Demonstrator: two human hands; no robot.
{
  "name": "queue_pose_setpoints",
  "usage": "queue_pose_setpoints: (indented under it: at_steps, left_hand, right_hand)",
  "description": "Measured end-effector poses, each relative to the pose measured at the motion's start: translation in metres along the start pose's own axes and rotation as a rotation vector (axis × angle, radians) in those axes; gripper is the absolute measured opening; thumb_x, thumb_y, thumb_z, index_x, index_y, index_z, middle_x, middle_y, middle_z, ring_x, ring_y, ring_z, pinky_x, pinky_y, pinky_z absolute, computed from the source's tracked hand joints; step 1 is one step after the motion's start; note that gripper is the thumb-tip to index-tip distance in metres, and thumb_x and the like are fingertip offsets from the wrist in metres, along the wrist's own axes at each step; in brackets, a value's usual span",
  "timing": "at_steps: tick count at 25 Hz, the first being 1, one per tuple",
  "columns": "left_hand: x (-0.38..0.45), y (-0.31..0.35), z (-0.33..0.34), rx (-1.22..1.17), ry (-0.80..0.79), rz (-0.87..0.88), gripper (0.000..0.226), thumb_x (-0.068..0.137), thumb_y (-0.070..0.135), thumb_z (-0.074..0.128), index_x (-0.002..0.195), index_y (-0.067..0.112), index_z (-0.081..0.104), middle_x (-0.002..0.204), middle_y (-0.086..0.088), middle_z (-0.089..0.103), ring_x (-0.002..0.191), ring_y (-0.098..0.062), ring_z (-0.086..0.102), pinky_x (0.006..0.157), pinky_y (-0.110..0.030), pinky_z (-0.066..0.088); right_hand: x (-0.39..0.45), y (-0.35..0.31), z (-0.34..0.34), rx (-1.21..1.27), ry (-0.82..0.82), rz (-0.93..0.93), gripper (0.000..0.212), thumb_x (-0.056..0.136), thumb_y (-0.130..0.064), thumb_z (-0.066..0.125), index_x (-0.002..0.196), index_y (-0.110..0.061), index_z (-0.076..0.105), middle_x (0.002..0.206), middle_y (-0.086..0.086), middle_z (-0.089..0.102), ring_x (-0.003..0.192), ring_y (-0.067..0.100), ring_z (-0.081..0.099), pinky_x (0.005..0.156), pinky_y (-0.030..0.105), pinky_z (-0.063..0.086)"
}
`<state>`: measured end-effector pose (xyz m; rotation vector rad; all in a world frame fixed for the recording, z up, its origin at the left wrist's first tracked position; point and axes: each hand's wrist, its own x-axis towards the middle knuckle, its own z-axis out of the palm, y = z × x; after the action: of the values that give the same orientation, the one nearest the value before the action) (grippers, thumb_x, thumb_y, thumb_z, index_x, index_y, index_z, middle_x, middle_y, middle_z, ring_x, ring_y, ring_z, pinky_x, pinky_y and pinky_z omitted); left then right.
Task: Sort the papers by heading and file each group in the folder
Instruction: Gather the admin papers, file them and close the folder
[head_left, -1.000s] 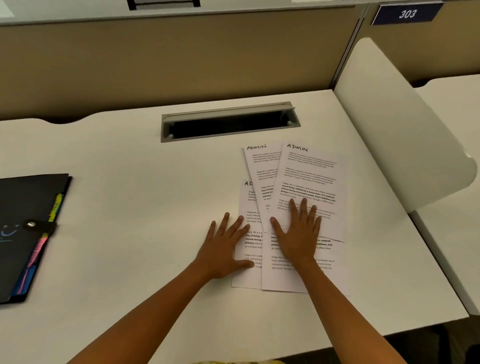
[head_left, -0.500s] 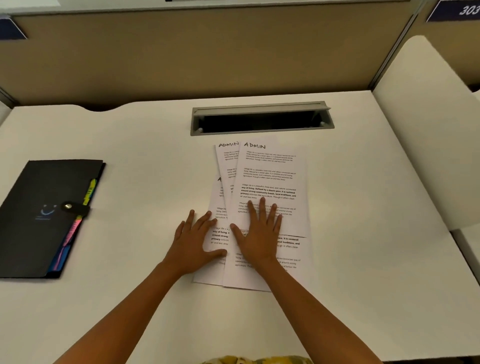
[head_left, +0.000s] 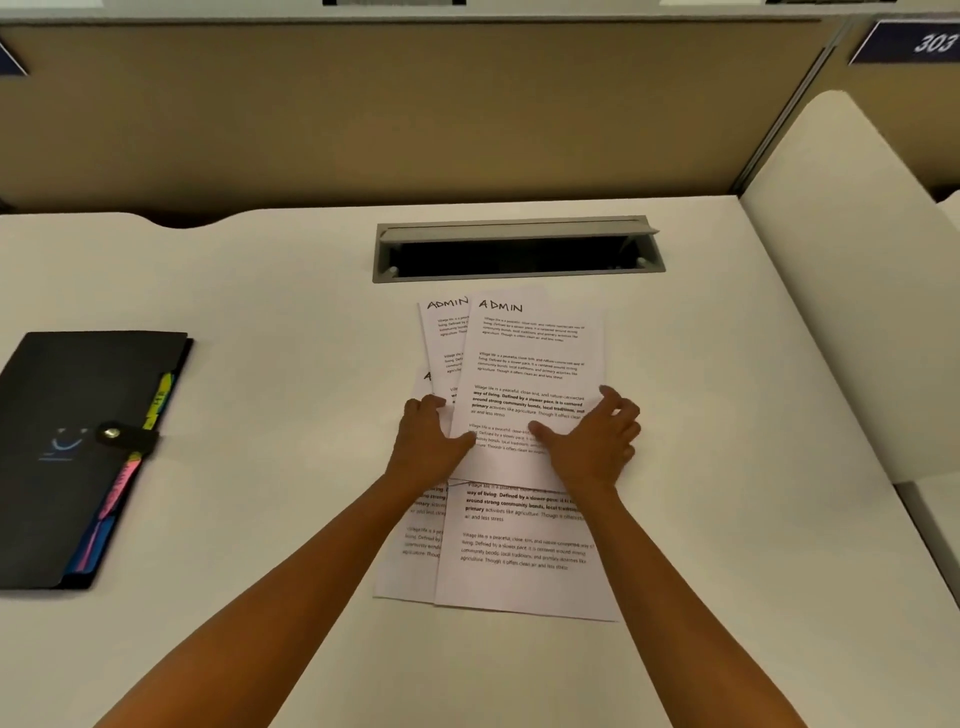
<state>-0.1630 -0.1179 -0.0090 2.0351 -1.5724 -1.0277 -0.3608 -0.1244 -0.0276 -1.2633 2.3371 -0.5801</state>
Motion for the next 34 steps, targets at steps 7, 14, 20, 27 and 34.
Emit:
queue_pose_setpoints:
  at_steps: [7, 14, 20, 27, 34]
  left_hand:
    - [0.014, 0.021, 0.002, -0.4, 0.042, -0.256, 0.061, 0.082, 0.026, 0.073, 0.129, 0.013, 0.038, 0.127, -0.008, 0.057, 0.098, -0.022, 0.063, 0.078, -0.031, 0.053]
    - [0.014, 0.022, 0.002, -0.526, 0.034, -0.341, 0.036, 0.09, 0.031, 0.064, 0.118, 0.014, 0.05, 0.117, -0.004, 0.062, 0.093, -0.02, 0.063, 0.08, -0.036, 0.056]
    - [0.017, 0.019, 0.003, -0.565, 0.035, -0.342, 0.016, 0.09, 0.033, 0.063, 0.098, 0.02, 0.059, 0.102, -0.001, 0.068, 0.091, -0.022, 0.067, 0.085, -0.044, 0.057]
    - [-0.014, 0.002, -0.002, -0.49, -0.066, -0.251, 0.022, 0.097, 0.014, 0.046, 0.114, 0.013, 0.059, 0.11, -0.004, 0.066, 0.098, -0.026, 0.065, 0.082, -0.041, 0.057]
    - [-0.051, -0.02, -0.004, -0.611, -0.036, -0.335, 0.034, 0.101, 0.045, 0.036, 0.111, 0.023, 0.059, 0.102, 0.004, 0.068, 0.09, -0.019, 0.067, 0.077, -0.033, 0.055]
  right_hand:
    - [0.009, -0.002, -0.004, 0.08, 0.032, -0.027, 0.116, 0.046, -0.047, 0.093, 0.138, -0.017, 0.03, 0.133, 0.01, 0.044, 0.12, 0.029, 0.048, 0.099, 0.043, 0.043]
    - [0.007, 0.013, -0.011, 0.266, 0.18, -0.183, 0.034, 0.094, -0.035, 0.059, 0.124, -0.021, 0.053, 0.109, 0.001, 0.067, 0.093, 0.022, 0.064, 0.078, 0.037, 0.056]
    - [0.019, 0.03, -0.038, 0.563, 0.151, -0.224, 0.017, 0.097, -0.031, 0.057, 0.101, -0.015, 0.062, 0.092, -0.003, 0.068, 0.082, 0.007, 0.066, 0.063, 0.016, 0.052]
    - [0.019, 0.044, -0.035, 0.563, -0.061, -0.143, 0.024, 0.092, -0.042, 0.062, 0.102, -0.02, 0.067, 0.098, -0.004, 0.071, 0.095, 0.017, 0.066, 0.083, 0.038, 0.056]
    - [-0.013, 0.041, -0.009, 0.488, -0.185, -0.127, 0.033, 0.091, -0.034, 0.065, 0.118, -0.016, 0.061, 0.114, 0.003, 0.069, 0.101, 0.02, 0.067, 0.088, 0.037, 0.057]
